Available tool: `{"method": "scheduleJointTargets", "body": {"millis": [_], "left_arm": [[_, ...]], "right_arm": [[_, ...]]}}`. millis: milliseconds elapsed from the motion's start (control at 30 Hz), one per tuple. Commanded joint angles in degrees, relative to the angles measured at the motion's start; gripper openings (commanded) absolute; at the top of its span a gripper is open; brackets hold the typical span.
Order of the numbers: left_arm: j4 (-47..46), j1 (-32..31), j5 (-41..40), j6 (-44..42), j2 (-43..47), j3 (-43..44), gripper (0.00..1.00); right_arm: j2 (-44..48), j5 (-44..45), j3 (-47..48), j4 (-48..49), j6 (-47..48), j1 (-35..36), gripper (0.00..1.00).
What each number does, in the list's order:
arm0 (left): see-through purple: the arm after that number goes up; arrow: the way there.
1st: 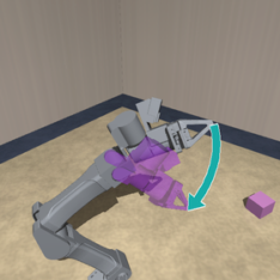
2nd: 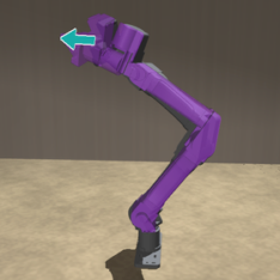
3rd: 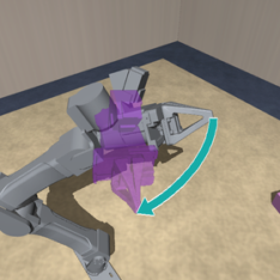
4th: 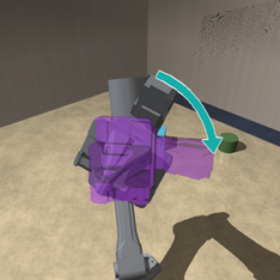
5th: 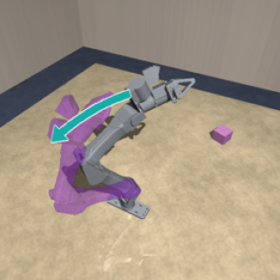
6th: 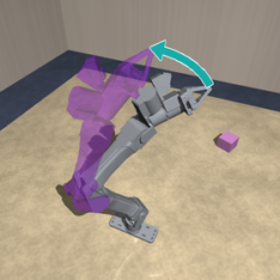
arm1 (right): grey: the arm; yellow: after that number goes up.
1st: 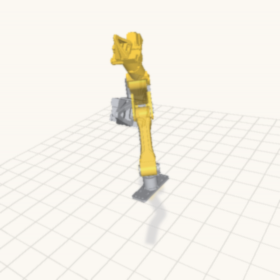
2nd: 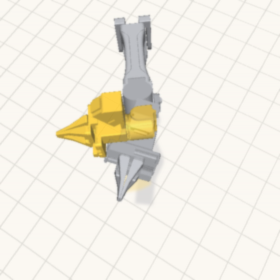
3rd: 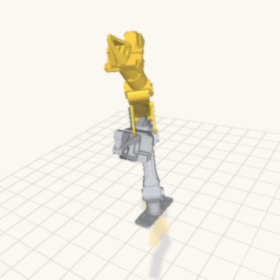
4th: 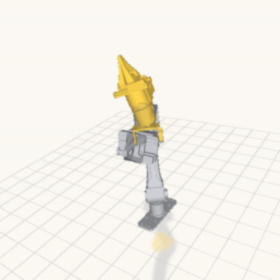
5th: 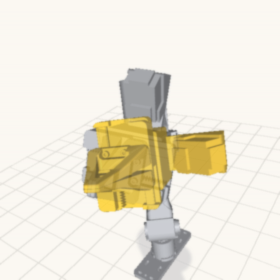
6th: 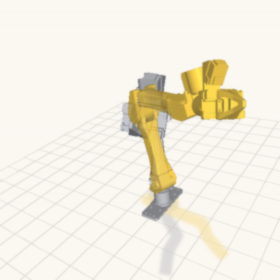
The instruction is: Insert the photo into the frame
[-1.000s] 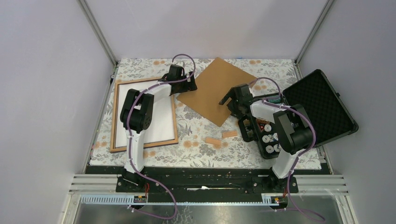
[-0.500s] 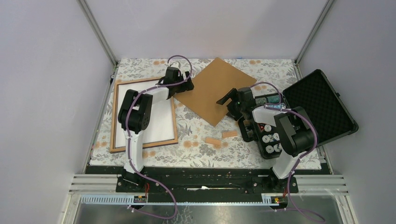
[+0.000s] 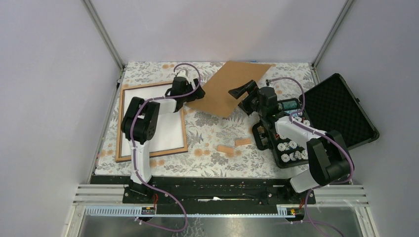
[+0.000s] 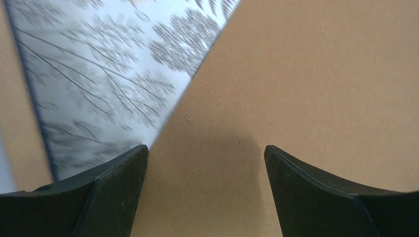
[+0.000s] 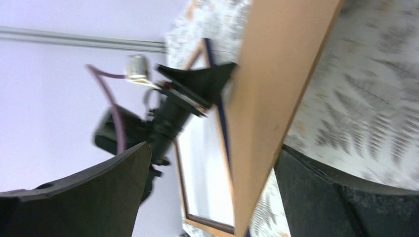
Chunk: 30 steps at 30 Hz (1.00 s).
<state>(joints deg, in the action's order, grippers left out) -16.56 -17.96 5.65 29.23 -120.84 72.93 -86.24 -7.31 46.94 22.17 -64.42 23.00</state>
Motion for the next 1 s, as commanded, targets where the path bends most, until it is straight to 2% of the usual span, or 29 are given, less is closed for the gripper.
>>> {"method": "scheduleJointTargets", "body": {"millis": [0,100,267,367,433,500,700,800,867,967], "left_arm": [[7.59,-6.58,14.81,8.94,1.09,-5.71,0.91],[4.62,-7.51,15.74,10.3,1.18,-8.29,0.91],[3.12,-7.62,16.8,11.19,1.59,-9.34,0.91],[3.17,-7.62,16.52,10.96,2.11,-9.39,0.91],[3.35,-7.57,15.7,10.62,3.1,-9.58,0.91],[3.45,-7.62,14.91,10.03,4.16,-10.0,0.92],[4.48,-7.62,12.39,6.22,8.21,-11.51,0.99],[4.6,-7.62,10.12,4.09,11.54,-12.94,0.99],[4.77,-7.62,7.83,2.88,14.99,-14.52,0.99],[2.51,-7.6,5.09,1.83,20.38,-17.74,0.99]], "right_arm": [[0.98,0.52,2.81,15.86,-1.47,2.35,1.0],[0.69,1.47,3.56,14.25,-0.19,2.64,1.0],[1.56,5.82,7.57,3.7,3.01,2.9,1.0],[2.29,12.34,12.53,-10.74,4.64,3.69,0.98],[1.8,15.78,16.47,-22.12,6.13,4.3,0.93],[1.11,15.65,18.98,-27.62,8.32,4.36,0.89],[3.98,15.34,19.73,-31.74,9.91,4.35,0.63],[6.05,17.01,20.62,-34.86,11.33,4.37,0.51],[7.19,17.85,20.95,-36.77,12.52,4.39,0.4],[8.93,19.23,19.7,-37.51,13.11,4.37,0.29]]}}
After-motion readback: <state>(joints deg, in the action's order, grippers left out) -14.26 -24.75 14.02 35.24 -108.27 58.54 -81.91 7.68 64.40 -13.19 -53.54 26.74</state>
